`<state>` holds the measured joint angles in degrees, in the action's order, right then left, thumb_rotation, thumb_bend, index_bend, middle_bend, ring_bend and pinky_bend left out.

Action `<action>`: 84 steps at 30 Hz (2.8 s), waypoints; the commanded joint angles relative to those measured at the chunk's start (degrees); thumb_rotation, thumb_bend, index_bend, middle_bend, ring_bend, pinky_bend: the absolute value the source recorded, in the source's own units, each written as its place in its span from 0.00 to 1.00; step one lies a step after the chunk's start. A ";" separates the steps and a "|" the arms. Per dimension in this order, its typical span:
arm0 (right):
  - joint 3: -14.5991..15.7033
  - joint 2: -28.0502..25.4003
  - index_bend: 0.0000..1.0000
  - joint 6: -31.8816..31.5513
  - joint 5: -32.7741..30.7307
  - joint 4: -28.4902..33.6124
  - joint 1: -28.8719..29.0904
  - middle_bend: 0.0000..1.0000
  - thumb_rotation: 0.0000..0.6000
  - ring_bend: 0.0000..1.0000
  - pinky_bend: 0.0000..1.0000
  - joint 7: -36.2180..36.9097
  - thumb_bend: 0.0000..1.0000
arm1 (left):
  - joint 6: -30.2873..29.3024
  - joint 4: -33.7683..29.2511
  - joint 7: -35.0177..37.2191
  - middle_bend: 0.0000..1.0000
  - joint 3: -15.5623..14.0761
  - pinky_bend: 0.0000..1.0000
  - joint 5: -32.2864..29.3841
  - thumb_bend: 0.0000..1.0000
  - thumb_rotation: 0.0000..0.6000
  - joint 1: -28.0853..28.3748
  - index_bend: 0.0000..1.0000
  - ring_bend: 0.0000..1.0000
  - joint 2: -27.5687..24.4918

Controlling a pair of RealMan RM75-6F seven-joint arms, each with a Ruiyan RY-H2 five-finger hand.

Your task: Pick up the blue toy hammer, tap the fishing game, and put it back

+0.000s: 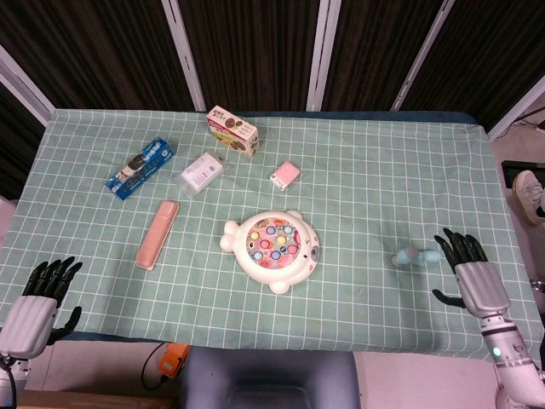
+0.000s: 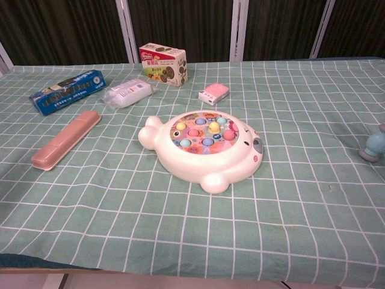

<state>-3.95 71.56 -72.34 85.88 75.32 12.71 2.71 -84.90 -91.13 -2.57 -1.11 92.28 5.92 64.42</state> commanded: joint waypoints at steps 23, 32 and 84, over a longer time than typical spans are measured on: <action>1.94 10.59 0.58 12.30 2.54 -25.33 12.01 0.27 1.00 0.15 0.17 13.64 0.52 | -1.16 -0.33 -1.28 0.04 -0.38 0.04 0.25 0.42 1.00 -0.78 0.00 0.01 0.07; 2.93 12.19 0.57 12.26 2.64 -27.09 12.23 0.27 1.00 0.15 0.17 13.65 0.52 | -1.31 -0.29 -1.20 0.04 -0.39 0.04 0.33 0.42 1.00 -0.88 0.00 0.01 0.05; 3.70 13.74 0.62 12.87 0.86 -27.41 12.80 0.29 1.00 0.17 0.21 11.65 0.52 | -0.96 -0.27 -1.20 0.04 -0.44 0.04 0.32 0.41 1.00 -0.87 0.00 0.01 -0.07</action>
<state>-0.25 85.30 -59.44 86.75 47.92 25.51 14.35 -85.86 -91.40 -3.78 -1.55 92.60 5.05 64.35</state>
